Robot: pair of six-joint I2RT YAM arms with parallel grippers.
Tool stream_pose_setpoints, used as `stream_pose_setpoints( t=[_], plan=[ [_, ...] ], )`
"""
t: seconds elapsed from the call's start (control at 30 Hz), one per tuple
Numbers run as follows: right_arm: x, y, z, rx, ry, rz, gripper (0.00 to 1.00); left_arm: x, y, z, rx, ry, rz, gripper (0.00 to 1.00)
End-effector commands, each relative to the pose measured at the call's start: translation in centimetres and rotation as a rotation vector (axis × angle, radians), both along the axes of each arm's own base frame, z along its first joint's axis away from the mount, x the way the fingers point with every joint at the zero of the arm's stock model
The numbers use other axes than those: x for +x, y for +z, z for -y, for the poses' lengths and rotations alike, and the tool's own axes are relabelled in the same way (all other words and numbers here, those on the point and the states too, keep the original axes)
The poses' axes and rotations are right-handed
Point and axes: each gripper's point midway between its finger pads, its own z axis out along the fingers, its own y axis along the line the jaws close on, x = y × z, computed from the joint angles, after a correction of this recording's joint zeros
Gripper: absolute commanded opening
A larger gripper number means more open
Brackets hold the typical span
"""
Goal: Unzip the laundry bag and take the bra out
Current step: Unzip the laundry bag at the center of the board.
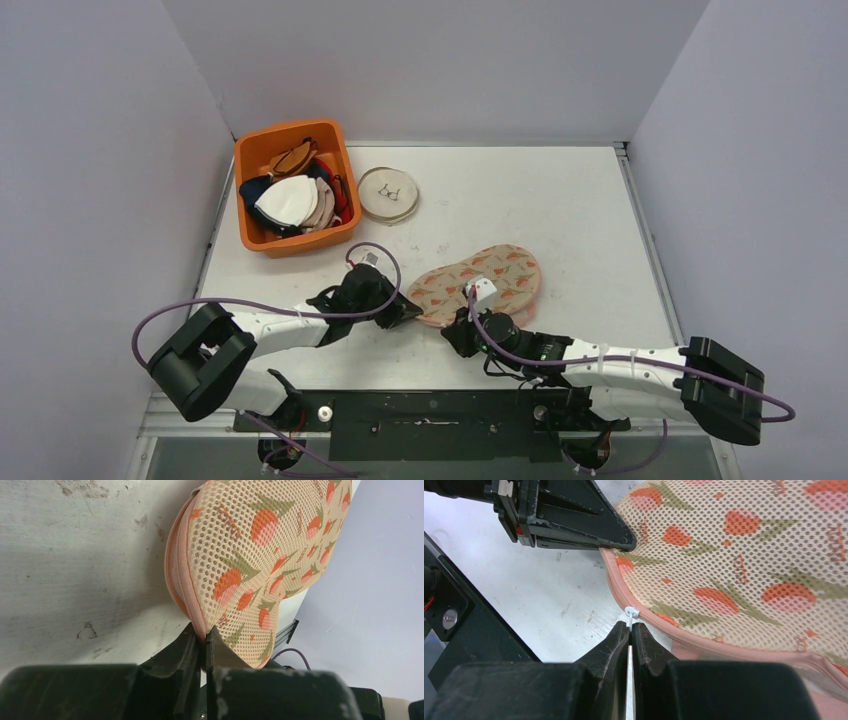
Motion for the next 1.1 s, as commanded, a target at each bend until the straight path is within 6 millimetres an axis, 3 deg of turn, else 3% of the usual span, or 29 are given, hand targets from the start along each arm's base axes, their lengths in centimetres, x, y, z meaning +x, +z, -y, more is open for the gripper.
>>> stream_pose_setpoints(
  t=[0.0, 0.53, 0.93, 0.97, 1.07],
  plan=[
    [0.7, 0.8, 1.1, 0.016, -0.065, 0.027, 0.05, 2.0, 0.8, -0.5, 0.024, 0.040, 0.063, 0.00],
    [1.4, -1.1, 4.9, -0.039, -0.220, 0.008, 0.05, 2.2, 0.3, -1.9, 0.057, 0.033, 0.067, 0.00],
    [1.4, -1.4, 5.0, -0.030, -0.219, -0.002, 0.05, 4.0, 0.9, -1.9, 0.074, 0.000, 0.085, 0.00],
    [1.3, -1.4, 4.8, -0.026, -0.212, -0.002, 0.05, 4.2, 1.1, -1.8, 0.066, 0.000, 0.091, 0.03],
    [1.1, -1.0, 4.0, -0.002, -0.179, 0.000, 0.05, 4.6, 2.4, -1.2, 0.038, -0.017, 0.122, 0.33]
  ],
)
